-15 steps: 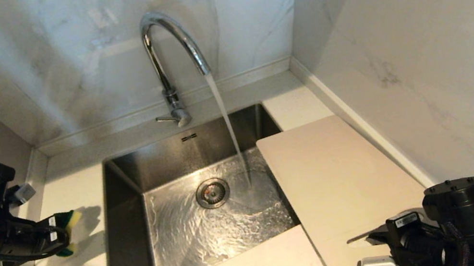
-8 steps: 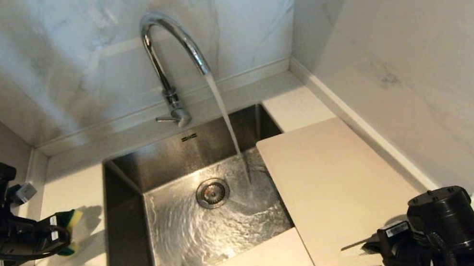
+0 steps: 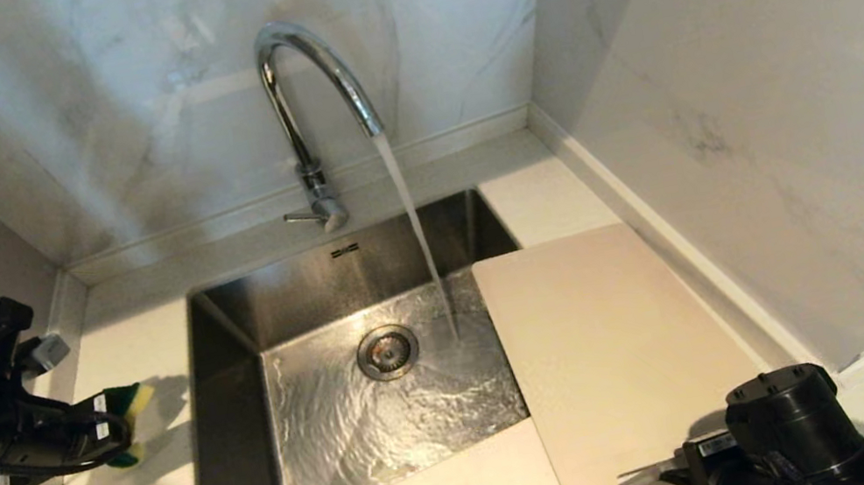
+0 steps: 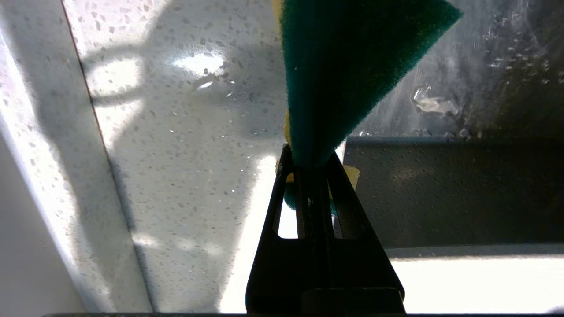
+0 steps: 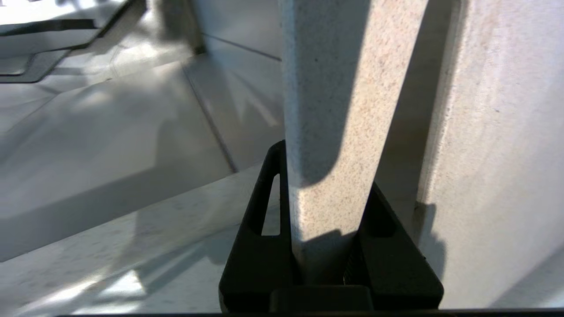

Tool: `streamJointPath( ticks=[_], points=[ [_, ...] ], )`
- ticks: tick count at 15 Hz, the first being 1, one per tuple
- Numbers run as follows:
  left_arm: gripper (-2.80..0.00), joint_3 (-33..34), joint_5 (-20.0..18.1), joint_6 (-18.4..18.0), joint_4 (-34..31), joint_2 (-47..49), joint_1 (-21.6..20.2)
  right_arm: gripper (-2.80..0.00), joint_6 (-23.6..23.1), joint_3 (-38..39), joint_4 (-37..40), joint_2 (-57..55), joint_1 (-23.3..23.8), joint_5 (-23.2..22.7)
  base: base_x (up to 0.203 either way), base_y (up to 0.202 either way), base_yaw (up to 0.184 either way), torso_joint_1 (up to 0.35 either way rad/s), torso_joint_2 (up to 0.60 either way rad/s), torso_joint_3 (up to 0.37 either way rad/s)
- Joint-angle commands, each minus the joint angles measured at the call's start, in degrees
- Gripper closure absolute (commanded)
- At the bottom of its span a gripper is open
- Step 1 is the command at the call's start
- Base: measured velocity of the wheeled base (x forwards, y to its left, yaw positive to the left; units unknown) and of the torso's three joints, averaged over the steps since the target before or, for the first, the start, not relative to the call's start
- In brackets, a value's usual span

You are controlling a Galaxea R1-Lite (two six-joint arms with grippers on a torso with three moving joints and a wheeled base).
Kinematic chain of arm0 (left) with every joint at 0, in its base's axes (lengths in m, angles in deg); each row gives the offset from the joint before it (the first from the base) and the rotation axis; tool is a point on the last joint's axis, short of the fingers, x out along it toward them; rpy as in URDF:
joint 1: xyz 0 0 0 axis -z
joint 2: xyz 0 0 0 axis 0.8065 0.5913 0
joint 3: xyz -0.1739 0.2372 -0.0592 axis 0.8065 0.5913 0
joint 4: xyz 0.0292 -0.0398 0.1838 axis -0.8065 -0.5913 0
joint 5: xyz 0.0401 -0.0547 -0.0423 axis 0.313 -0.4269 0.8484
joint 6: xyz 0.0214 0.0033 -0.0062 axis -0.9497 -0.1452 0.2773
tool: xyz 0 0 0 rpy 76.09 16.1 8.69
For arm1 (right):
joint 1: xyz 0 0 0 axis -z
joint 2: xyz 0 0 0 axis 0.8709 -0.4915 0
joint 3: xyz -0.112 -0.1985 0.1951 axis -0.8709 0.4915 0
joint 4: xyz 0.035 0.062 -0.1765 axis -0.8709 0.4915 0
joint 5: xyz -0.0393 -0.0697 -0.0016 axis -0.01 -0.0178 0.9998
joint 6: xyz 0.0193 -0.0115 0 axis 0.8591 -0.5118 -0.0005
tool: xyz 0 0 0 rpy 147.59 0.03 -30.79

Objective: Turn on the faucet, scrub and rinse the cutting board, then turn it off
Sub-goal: Put down the cutting board

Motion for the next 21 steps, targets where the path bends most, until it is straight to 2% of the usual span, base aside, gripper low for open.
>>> streamJointPath(
  ticks=[1, 5, 8, 14, 18, 21],
  points=[
    [0.00, 0.1, 0.0, 1.1, -0.1, -0.2, 0.7, 0.00, 0.2, 1.1, -0.3, -2.0, -0.1, -0.1, 0.000, 0.000, 0.000, 0.000, 0.00, 0.000],
    [0.00, 0.1, 0.0, 1.3, -0.1, 0.0, 0.9, 0.00, 3.4, 0.8, -0.8, -5.6, -0.1, 0.0, 0.000, 0.000, 0.000, 0.000, 0.00, 0.000],
    [0.00, 0.0, 0.0, 1.4, 0.0, 0.0, 0.9, 0.00, 3.7, 0.6, -1.1, -8.1, -0.1, -0.1, 0.000, 0.000, 0.000, 0.000, 0.00, 0.000],
    [0.00, -0.1, 0.0, 1.5, 0.0, -0.2, 0.8, 0.00, 5.0, 2.8, -12.5, -15.7, -0.1, 0.1, 0.000, 0.000, 0.000, 0.000, 0.00, 0.000],
    [0.00, -0.1, 0.0, 2.3, 0.1, -0.2, 0.9, 0.00, 5.0, 4.6, -13.3, -15.3, -0.7, 5.2, 0.000, 0.000, 0.000, 0.000, 0.00, 0.000],
    [0.00, 0.0, 0.0, 3.3, 1.7, -0.1, 1.0, 0.00, 5.2, 4.2, -13.3, -15.5, -1.7, 6.7, 0.000, 0.000, 0.000, 0.000, 0.00, 0.000]
  ],
)
